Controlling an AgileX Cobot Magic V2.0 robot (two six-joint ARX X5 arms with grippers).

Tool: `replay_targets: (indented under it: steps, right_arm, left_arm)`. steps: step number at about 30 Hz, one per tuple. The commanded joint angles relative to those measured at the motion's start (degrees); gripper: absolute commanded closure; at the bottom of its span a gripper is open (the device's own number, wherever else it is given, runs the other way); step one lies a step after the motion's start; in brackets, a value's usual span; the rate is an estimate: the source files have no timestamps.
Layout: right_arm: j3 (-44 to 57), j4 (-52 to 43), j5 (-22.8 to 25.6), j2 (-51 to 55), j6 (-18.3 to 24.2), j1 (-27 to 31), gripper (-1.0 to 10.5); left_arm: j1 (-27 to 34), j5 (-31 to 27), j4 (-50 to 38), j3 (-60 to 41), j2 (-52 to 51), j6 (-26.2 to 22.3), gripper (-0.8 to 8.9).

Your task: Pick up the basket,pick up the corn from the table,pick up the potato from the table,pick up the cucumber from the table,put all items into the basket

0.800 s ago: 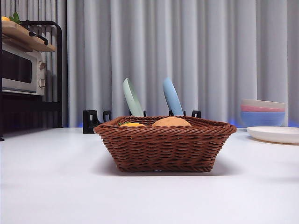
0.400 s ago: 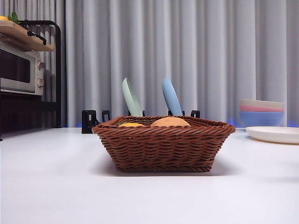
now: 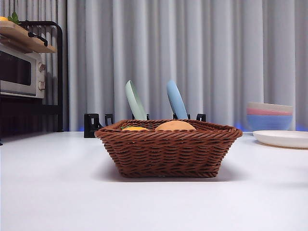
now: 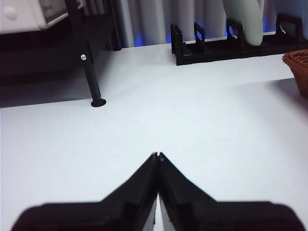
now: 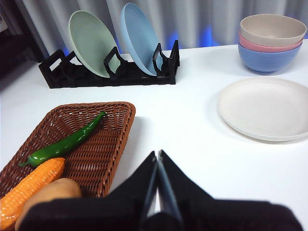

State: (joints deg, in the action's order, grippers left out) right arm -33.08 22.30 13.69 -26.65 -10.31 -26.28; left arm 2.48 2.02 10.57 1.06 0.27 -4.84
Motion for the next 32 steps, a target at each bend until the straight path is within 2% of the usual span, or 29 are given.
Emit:
replay_targets:
  steps: [1, 22, 25, 27, 29, 32]
  right_arm:
    - [0.3, -0.3, 0.2, 0.0, -0.5, 0.0, 9.6]
    - [0.3, -0.3, 0.2, 0.0, -0.5, 0.0, 9.6]
    - [0.3, 0.4, 0.2, 0.0, 0.1, 0.0, 9.6]
    - [0.3, 0.4, 1.1, 0.3, 3.2, 0.1, 9.6]
    - [0.4, -0.2, 3.6, 1.7, 3.5, 2.9, 9.6]
    - [0.5, -1.2, 1.3, 3.9, 3.2, 10.3, 9.6]
  left_arm:
    - [0.1, -0.1, 0.1, -0.9, -0.2, 0.6, 8.14]
    - [0.1, -0.4, 0.0, -0.9, 0.0, 0.6, 8.14]
    - [0.1, -0.4, 0.0, -0.9, 0.0, 0.5, 8.14]
    - [0.1, -0.4, 0.0, -0.9, 0.0, 0.6, 8.14]
    - [0.1, -0.4, 0.0, -0.9, 0.0, 0.6, 8.14]
    - [0.1, -0.4, 0.0, -0.9, 0.0, 0.6, 8.14]
